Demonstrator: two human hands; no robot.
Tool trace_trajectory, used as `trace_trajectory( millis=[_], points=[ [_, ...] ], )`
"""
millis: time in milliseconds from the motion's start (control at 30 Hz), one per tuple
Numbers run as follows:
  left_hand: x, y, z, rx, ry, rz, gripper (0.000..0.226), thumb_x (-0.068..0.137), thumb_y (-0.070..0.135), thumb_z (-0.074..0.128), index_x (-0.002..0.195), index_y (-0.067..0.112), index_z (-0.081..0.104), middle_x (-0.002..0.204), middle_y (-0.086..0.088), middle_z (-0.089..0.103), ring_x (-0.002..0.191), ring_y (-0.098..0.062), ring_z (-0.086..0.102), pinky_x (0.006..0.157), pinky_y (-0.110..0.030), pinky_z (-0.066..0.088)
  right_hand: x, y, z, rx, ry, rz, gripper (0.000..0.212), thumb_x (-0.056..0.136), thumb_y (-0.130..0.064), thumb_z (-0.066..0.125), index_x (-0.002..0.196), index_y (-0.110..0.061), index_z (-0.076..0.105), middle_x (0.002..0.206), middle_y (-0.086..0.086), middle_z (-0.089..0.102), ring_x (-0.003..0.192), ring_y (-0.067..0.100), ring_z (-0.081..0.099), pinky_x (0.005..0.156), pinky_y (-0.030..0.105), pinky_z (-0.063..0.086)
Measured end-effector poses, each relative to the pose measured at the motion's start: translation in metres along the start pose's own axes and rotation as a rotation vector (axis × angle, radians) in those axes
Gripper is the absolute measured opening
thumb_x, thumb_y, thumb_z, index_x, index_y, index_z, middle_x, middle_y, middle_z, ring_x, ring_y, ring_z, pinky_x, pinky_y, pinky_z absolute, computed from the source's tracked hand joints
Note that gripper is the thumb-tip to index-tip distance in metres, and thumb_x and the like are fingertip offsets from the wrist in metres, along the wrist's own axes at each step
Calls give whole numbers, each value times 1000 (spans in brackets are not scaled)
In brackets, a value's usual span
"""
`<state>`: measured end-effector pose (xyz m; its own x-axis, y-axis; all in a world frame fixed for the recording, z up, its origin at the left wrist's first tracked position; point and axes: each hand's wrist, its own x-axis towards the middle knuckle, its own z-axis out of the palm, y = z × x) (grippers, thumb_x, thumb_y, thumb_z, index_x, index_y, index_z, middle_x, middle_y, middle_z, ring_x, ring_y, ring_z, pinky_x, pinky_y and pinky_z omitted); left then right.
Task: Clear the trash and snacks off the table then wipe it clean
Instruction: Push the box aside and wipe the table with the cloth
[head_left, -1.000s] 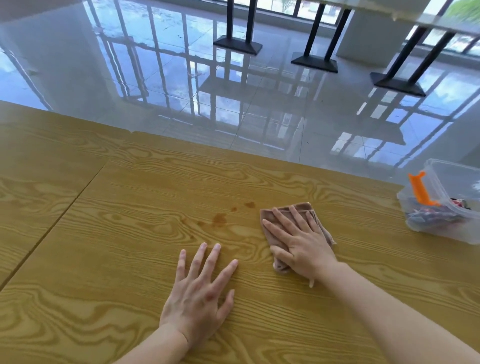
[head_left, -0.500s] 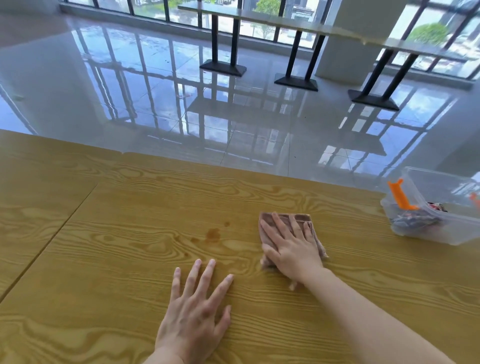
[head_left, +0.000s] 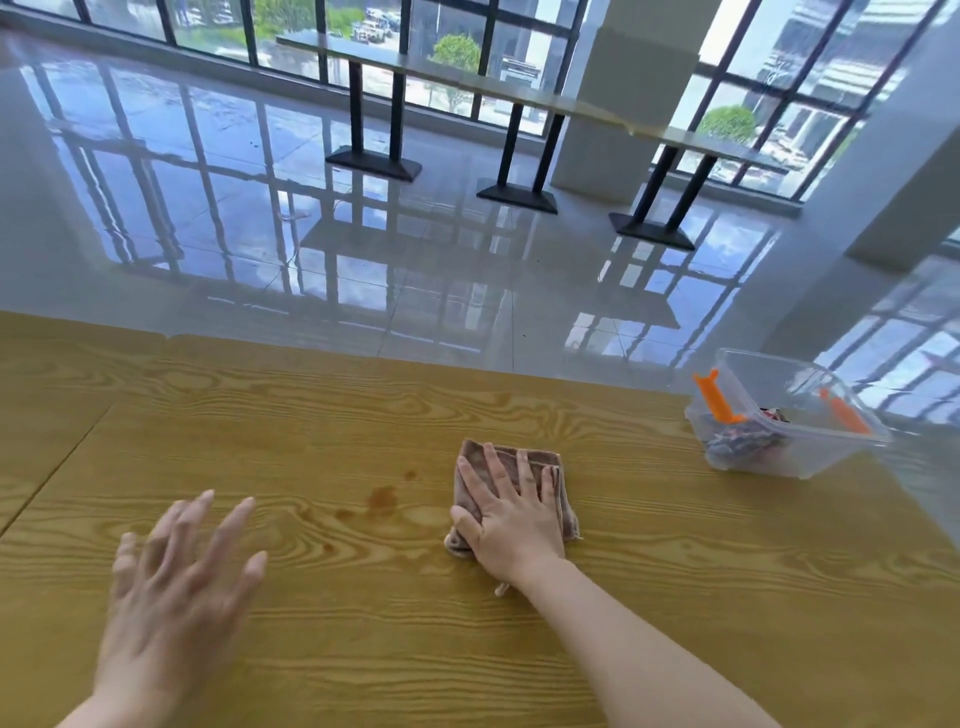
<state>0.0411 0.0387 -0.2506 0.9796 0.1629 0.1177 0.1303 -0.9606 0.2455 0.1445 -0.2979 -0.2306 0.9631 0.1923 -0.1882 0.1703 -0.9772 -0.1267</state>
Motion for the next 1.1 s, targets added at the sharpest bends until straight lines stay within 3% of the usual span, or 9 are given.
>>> trace_trajectory(
  millis=[167,300,400,567,633,767,900,1000,1100],
  points=[
    [12,-44,25,50,-139,-159,73,83,81,16,149,54,1,164,9,6,150,-19,-1,113,-59,-1,-39,-3,28,-59,58,-252,60,90,-80,8,146,-65,-7,163,-22,-16,150,19,-25,116,56,-17],
    [7,-38,10,94,-135,-125,74,83,82,9,148,52,-8,164,10,-1,150,-17,-7,113,-49,-19,16,-15,2,-37,31,-37,62,89,-76,8,147,-63,-10,160,-23,-23,150,19,-26,118,53,-19],
    [5,-29,3,89,-107,-111,74,81,80,0,147,49,-13,162,10,-12,149,-17,-14,114,-53,-14,49,-45,-6,-10,-17,73,62,93,-71,7,151,-56,-7,161,-18,-22,150,26,-26,117,57,-18],
    [4,-22,-5,94,-126,-112,76,79,79,-6,146,46,-18,162,9,-15,148,-19,-17,116,-55,-10,-26,-30,18,-87,56,-355,57,95,-70,13,148,-62,-5,163,-23,-16,151,20,-22,118,52,-17],
    [3,-22,-5,97,-134,-102,77,80,79,-4,148,44,-14,163,7,-13,149,-20,-15,116,-56,-10,-57,-5,25,-137,80,-406,58,96,-69,19,150,-60,0,165,-22,-9,153,20,-14,118,51,-10],
    [2,-23,-4,103,-138,-96,78,81,79,-3,150,42,-9,163,6,-8,149,-21,-11,117,-57,-8,-16,-7,5,-92,29,-156,61,91,-72,14,147,-63,-10,159,-25,-25,150,16,-24,120,48,-16],
    [2,-23,-3,107,-143,-99,78,81,79,-4,149,43,-12,164,6,-8,149,-21,-14,117,-57,-9,30,-44,-8,-32,-3,70,61,96,-66,10,152,-52,-10,162,-16,-24,150,24,-25,119,53,-16],
    [3,-23,-4,136,-152,-100,77,81,77,-5,149,42,-17,164,5,-13,149,-22,-16,117,-57,-9,-23,-39,14,-52,47,-88,62,93,-69,13,149,-57,-12,163,-16,-23,151,23,-21,120,51,-14],
    [3,-20,-2,143,-145,-98,77,83,75,-4,151,41,-12,164,3,-10,149,-24,-15,117,-59,-8,-102,-30,33,-92,63,-293,77,83,-68,44,153,-54,14,167,-13,10,154,27,9,118,54,9]
  ],
)
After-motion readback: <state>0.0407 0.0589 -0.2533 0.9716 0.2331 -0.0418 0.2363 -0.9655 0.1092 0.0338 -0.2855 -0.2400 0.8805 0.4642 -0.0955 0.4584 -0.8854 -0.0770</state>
